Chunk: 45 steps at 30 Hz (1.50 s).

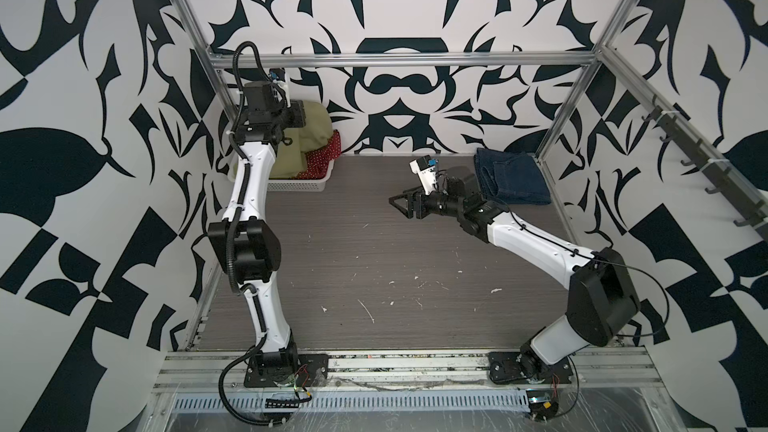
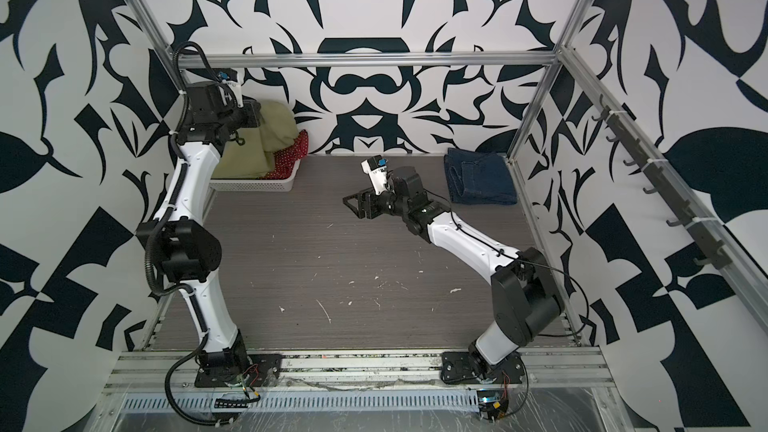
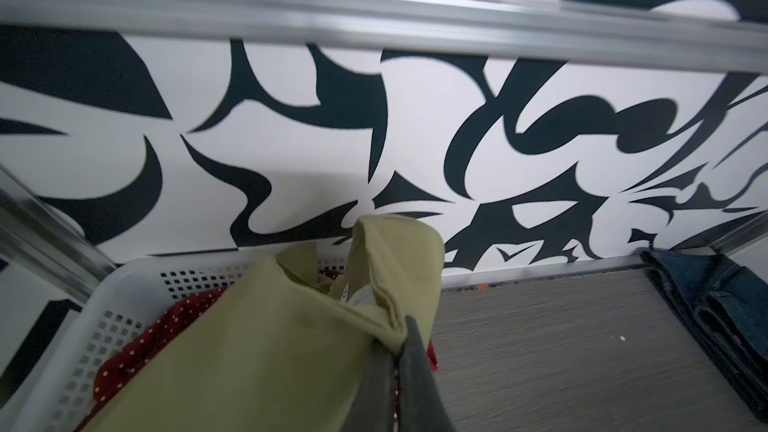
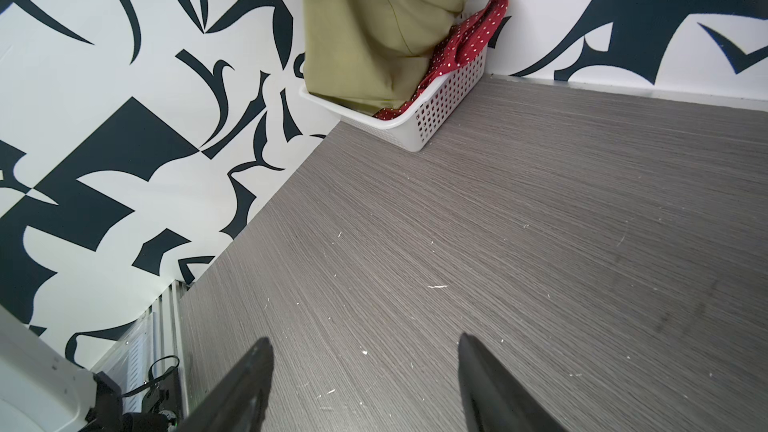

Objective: Fold and stack the skirts
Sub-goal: 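Lift the green skirt out and lay it on the table center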

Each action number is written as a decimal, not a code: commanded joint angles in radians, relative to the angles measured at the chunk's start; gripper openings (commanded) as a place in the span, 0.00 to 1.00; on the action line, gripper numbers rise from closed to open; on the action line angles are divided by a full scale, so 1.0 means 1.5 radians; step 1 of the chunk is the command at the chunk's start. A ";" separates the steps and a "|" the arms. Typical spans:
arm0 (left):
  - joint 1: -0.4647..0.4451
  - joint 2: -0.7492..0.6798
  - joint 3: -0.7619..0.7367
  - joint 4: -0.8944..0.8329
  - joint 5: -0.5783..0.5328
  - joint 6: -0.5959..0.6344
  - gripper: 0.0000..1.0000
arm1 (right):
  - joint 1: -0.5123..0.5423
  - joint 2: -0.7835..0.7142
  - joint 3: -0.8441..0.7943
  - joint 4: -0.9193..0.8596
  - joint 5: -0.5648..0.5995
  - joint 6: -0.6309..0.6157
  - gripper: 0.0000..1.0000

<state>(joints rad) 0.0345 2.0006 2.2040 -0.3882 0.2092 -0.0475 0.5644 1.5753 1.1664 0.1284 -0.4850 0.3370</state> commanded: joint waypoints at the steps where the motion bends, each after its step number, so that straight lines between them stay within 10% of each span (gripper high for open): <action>1: 0.004 -0.073 0.069 0.009 0.039 -0.003 0.00 | -0.001 -0.026 -0.009 0.039 0.008 -0.003 0.73; 12: -0.066 -0.152 0.129 -0.015 0.097 -0.009 0.00 | -0.001 -0.049 -0.030 0.059 0.027 -0.003 0.73; 25: -0.231 -0.293 -0.269 0.150 0.132 -0.046 0.00 | -0.029 -0.202 -0.164 0.095 0.234 -0.012 0.75; 36: -0.295 -0.228 -0.413 0.193 0.154 -0.096 0.00 | -0.117 -0.236 -0.223 0.093 0.225 0.012 0.75; 41: -0.295 -0.240 -0.502 0.200 -0.011 -0.079 0.95 | -0.124 -0.209 -0.225 0.103 0.210 0.024 0.75; 45: -0.297 -0.298 -0.572 0.179 -0.108 -0.102 1.00 | -0.128 -0.194 -0.221 0.098 0.214 0.010 0.75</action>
<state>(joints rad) -0.4133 1.6424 1.3823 -0.1188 0.2043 -0.1745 0.3798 1.2877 0.8253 0.2298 -0.1604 0.3603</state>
